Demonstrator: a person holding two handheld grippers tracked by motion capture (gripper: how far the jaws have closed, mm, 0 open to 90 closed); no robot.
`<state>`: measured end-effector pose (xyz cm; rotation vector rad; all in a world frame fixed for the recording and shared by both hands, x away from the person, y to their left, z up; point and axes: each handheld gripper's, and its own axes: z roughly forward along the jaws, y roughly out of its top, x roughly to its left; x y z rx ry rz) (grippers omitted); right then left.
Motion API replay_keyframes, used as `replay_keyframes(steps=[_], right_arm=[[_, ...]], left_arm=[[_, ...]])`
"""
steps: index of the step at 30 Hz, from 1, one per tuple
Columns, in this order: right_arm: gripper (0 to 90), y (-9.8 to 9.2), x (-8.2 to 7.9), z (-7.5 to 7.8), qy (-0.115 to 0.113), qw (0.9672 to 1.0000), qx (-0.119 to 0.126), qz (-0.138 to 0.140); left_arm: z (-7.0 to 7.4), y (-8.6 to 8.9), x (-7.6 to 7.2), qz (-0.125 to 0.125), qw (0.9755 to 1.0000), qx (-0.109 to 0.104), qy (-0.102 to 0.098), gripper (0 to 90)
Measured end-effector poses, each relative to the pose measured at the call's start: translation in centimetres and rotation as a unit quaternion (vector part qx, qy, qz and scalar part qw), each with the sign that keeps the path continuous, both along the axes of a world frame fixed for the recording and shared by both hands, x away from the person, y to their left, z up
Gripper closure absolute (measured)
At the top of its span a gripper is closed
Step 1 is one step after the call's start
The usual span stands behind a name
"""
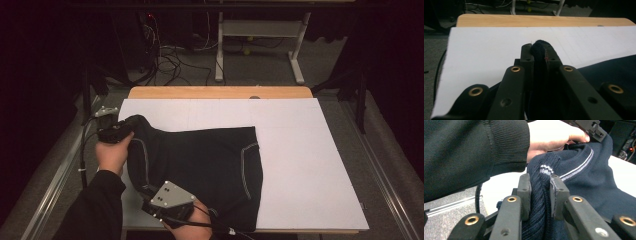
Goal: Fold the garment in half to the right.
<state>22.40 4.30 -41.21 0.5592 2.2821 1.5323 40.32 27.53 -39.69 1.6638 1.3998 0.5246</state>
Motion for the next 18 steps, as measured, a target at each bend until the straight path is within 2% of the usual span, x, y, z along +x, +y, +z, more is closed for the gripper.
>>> replay_keyframes(steps=[7,18], right_arm=[[74.5,-3.0,-0.1,-0.1,-0.003,0.9997,0.011,-0.023],[74.5,-8.5,-0.1,-0.6,-0.007,0.9978,0.017,-0.064]], left_arm=[[0.8,-4.0,0.9,-0.014,0.9997,0.017,-0.007,78.0],[0.6,-9.0,1.8,-0.035,0.9989,0.032,-0.009,78.0]])
